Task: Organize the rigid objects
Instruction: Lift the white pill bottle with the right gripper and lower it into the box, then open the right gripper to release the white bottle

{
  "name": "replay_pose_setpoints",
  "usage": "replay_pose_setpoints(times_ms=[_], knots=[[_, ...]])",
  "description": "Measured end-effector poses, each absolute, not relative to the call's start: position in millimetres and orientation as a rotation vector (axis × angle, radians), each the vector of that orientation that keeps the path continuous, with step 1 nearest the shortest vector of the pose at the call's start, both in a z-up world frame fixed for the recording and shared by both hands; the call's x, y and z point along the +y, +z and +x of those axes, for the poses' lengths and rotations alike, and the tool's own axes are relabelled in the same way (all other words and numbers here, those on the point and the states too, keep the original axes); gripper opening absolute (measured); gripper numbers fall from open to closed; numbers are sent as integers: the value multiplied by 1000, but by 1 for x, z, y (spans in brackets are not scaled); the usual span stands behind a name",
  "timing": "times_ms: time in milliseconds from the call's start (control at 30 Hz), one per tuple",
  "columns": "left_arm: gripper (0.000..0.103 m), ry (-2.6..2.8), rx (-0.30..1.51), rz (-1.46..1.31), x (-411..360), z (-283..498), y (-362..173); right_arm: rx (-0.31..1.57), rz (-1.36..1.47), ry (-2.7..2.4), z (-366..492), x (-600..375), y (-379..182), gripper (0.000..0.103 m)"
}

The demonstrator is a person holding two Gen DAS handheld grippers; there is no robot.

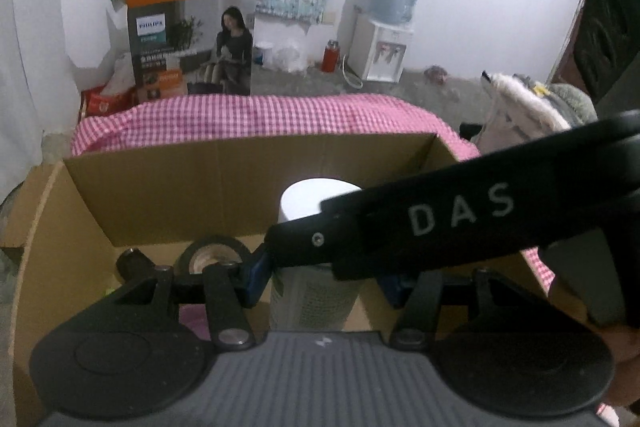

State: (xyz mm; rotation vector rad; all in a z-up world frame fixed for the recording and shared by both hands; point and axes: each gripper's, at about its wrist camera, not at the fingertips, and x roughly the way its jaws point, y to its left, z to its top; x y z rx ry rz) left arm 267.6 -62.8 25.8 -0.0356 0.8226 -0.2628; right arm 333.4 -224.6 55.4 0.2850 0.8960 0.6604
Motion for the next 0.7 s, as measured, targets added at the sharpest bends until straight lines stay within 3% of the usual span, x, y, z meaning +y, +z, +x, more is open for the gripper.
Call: replay_pose_setpoints(times_ms=[333, 500, 700], knots=[[61, -258, 864, 14, -65, 261, 22, 947, 260, 668, 343, -212, 45, 62], [82, -267, 837, 23, -65, 250, 33, 888, 296, 665, 333, -222, 56, 68], [88, -286, 780, 33, -63, 223, 55, 685, 367, 642, 288, -249, 90, 82]])
